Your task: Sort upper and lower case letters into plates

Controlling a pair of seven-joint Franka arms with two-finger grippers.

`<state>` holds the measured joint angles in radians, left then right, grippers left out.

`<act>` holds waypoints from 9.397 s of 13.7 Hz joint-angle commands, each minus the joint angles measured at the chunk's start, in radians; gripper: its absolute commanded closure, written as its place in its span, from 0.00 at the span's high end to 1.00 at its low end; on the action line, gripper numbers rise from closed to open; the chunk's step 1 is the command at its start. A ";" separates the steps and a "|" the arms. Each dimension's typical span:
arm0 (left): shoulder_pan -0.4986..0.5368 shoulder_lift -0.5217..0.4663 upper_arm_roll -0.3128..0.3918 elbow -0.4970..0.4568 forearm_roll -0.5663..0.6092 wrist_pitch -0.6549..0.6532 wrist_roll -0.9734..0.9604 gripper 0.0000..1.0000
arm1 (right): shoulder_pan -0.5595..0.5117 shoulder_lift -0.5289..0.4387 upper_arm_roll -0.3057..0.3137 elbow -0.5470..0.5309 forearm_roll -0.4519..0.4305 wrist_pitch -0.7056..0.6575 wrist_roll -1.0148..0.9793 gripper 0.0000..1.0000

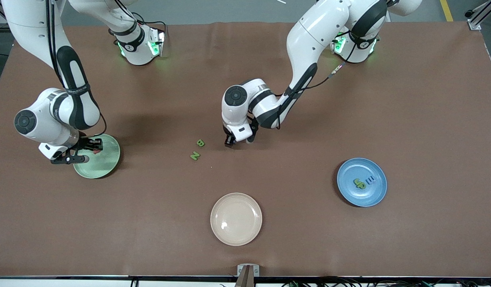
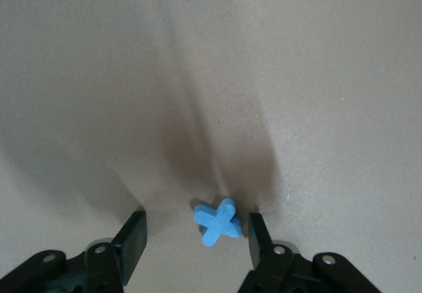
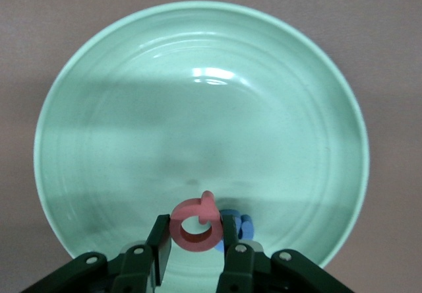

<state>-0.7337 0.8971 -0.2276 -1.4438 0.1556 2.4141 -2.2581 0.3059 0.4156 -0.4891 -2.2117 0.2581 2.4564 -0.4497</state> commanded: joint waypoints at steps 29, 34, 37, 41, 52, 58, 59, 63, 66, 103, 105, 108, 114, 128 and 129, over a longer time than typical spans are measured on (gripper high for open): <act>0.784 -0.378 -0.035 -0.101 0.147 -0.363 1.392 1.00 | 0.588 0.124 0.060 0.299 0.078 -0.119 1.272 1.00; 0.801 -0.633 -0.030 -0.102 0.121 -0.577 1.658 1.00 | 0.582 0.207 0.061 0.337 0.173 -0.082 1.252 1.00; 0.841 -0.760 -0.027 -0.101 -0.056 -0.662 1.788 1.00 | 0.575 0.238 0.067 0.353 0.177 -0.073 1.237 0.94; 0.869 -0.832 -0.012 -0.078 -0.059 -0.768 2.005 1.00 | 0.542 0.253 0.107 0.351 0.185 -0.030 1.221 0.78; 0.818 -0.871 0.102 -0.047 -0.062 -0.894 2.175 1.00 | 0.542 0.256 0.118 0.349 0.185 -0.034 1.197 0.24; 0.829 -0.863 0.102 -0.044 -0.064 -0.906 2.195 1.00 | 0.510 0.148 0.080 0.354 0.178 -0.216 1.039 0.15; 0.833 -0.862 0.102 -0.035 -0.071 -0.906 2.194 1.00 | 0.497 0.120 0.055 0.353 0.174 -0.274 0.973 0.15; 0.835 -0.837 0.102 -0.004 -0.116 -0.906 2.192 1.00 | 0.483 0.064 -0.168 0.353 0.170 -0.425 0.575 0.15; 0.835 -0.839 0.102 -0.004 -0.152 -0.906 2.198 1.00 | 0.441 0.072 -0.294 0.349 0.168 -0.422 0.270 0.15; 0.833 -0.817 0.108 0.022 -0.180 -0.905 2.194 1.00 | 0.722 -0.055 -0.484 0.271 0.150 -0.576 0.481 0.99; 0.835 -0.817 0.110 0.022 -0.180 -0.905 2.195 1.00 | 0.977 -0.051 -0.632 0.228 0.151 -0.568 0.626 0.99; 0.835 -0.817 0.110 0.022 -0.180 -0.905 2.197 1.00 | 1.177 -0.041 -0.674 0.198 0.164 -0.527 0.854 0.99; 0.833 -0.816 0.106 0.020 -0.180 -0.902 2.198 1.00 | 1.280 0.040 -0.593 0.086 0.331 -0.268 0.984 0.99; 0.833 -0.813 0.110 0.020 -0.174 -0.899 2.249 1.00 | 0.987 0.239 -0.237 0.168 0.593 -0.094 0.985 0.97; 0.833 -0.811 0.110 0.020 -0.174 -0.897 2.249 1.00 | 0.978 0.244 -0.226 0.175 0.593 -0.093 0.987 0.96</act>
<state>0.0966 0.0812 -0.1200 -1.4384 -0.0109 1.5272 -0.0307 1.3148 0.6502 -0.7493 -2.0586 0.8288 2.3543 0.5309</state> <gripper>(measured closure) 0.000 0.026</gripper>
